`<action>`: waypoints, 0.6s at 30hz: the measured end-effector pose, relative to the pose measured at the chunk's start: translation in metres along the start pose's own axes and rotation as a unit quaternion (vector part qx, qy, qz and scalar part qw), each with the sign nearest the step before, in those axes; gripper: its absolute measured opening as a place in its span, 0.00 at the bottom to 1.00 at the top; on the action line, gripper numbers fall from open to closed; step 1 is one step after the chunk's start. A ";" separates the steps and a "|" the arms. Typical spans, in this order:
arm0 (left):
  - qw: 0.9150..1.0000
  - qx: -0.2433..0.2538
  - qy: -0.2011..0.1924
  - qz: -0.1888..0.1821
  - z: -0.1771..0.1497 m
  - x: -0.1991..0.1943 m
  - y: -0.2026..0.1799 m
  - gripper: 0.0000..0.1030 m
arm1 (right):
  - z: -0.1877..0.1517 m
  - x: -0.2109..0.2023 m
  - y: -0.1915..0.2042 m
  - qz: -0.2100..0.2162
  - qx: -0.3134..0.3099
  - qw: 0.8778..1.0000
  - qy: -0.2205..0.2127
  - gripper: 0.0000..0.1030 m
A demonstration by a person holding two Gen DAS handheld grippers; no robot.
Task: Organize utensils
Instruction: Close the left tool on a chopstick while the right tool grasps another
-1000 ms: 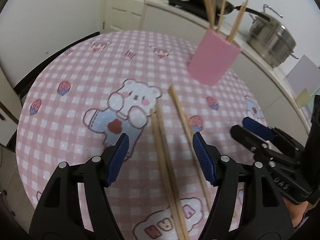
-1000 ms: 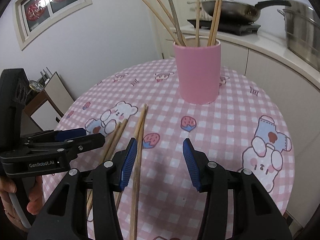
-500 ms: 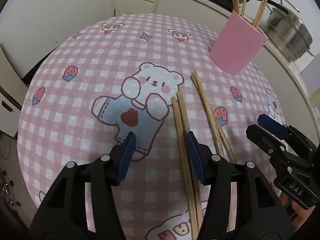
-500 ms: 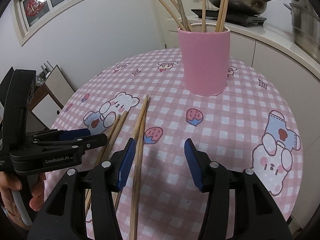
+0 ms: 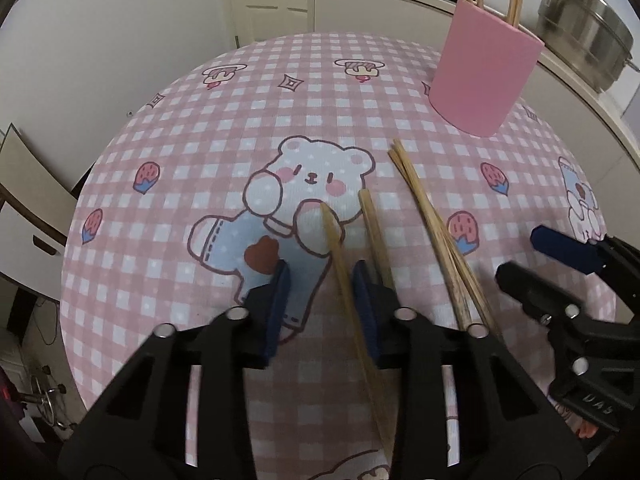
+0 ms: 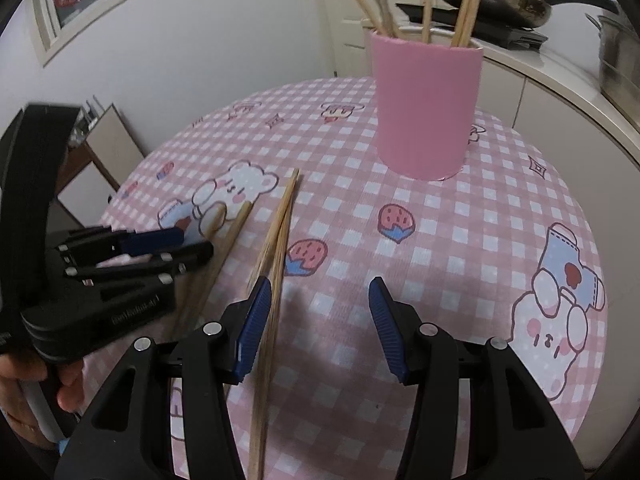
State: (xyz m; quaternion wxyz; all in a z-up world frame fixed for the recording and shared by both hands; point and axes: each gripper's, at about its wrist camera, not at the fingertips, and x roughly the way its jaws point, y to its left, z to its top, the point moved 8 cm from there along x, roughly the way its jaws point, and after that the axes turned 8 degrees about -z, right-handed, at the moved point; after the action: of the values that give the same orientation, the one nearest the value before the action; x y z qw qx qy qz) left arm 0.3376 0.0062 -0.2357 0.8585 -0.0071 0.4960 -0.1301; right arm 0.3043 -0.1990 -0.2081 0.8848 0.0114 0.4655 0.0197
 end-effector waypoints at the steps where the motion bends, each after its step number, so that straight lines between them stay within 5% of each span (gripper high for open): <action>1: 1.000 0.000 -0.002 -0.002 0.000 0.000 0.001 0.21 | 0.000 0.001 0.001 0.000 -0.005 1.000 0.002 0.47; 7: 1.000 -0.005 -0.008 -0.010 -0.001 0.000 0.000 0.15 | 0.001 0.009 0.016 -0.011 -0.049 0.999 0.015 0.46; 18: 0.999 -0.016 -0.012 -0.028 0.003 0.002 0.003 0.11 | 0.014 0.033 0.023 -0.044 -0.091 0.994 0.044 0.29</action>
State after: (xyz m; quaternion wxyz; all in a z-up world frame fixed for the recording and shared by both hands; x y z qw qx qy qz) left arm 0.3414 0.0081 -0.2366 0.8600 -0.0363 0.4877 -0.1458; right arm 0.3341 -0.1741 -0.2258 0.8607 -0.0908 0.5004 0.0240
